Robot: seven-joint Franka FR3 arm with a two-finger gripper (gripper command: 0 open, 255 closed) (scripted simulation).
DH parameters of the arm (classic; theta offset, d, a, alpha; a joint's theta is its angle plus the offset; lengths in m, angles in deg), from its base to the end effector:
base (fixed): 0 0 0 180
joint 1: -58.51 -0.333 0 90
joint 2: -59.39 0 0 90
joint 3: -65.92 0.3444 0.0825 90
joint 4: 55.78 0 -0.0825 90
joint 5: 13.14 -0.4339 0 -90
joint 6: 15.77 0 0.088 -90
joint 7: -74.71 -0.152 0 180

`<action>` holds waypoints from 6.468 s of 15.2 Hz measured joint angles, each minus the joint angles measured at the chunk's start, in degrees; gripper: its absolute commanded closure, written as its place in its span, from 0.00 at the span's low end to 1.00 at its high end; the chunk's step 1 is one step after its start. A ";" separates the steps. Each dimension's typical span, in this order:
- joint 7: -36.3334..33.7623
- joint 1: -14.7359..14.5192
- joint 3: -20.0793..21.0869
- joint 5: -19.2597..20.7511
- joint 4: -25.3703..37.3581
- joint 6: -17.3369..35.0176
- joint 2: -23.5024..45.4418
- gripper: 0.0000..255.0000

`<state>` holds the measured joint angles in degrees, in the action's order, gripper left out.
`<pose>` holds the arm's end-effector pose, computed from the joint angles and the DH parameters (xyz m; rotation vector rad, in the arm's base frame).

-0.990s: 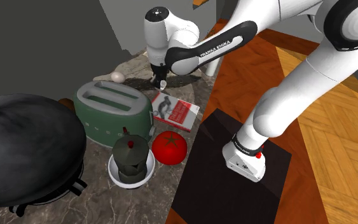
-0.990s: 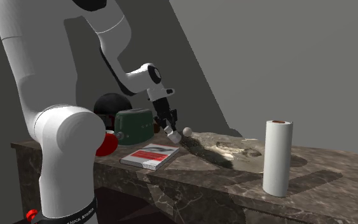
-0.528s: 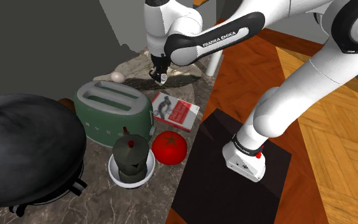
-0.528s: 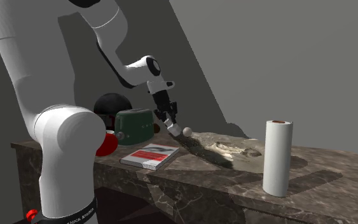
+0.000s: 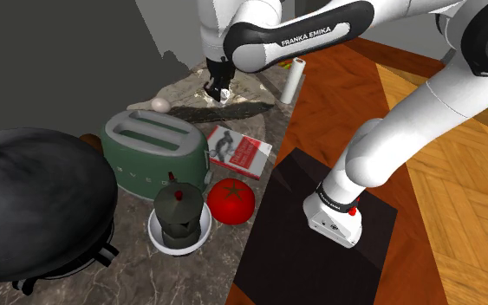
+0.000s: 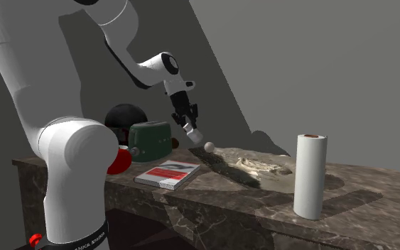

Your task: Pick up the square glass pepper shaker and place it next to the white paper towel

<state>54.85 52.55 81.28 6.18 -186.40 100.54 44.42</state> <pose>0.4864 0.1572 0.4250 2.7781 0.2337 0.1782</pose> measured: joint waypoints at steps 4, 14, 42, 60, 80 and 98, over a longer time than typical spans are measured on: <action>1.31 -0.15 -0.13 -0.74 2.23 -3.02 -1.04 1.00; 4.02 -0.24 -0.33 -1.80 8.71 -10.10 -2.11 1.00; 22.46 5.10 -11.35 -0.51 17.21 -16.12 -5.22 1.00; 46.83 13.31 -29.50 -0.80 23.58 -6.24 2.90 1.00; 53.07 16.41 -35.14 -2.95 19.69 6.29 9.71 1.00; 49.85 16.97 -35.75 -1.41 9.19 19.67 12.94 1.00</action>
<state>104.70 69.52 45.53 4.76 -177.21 120.21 57.36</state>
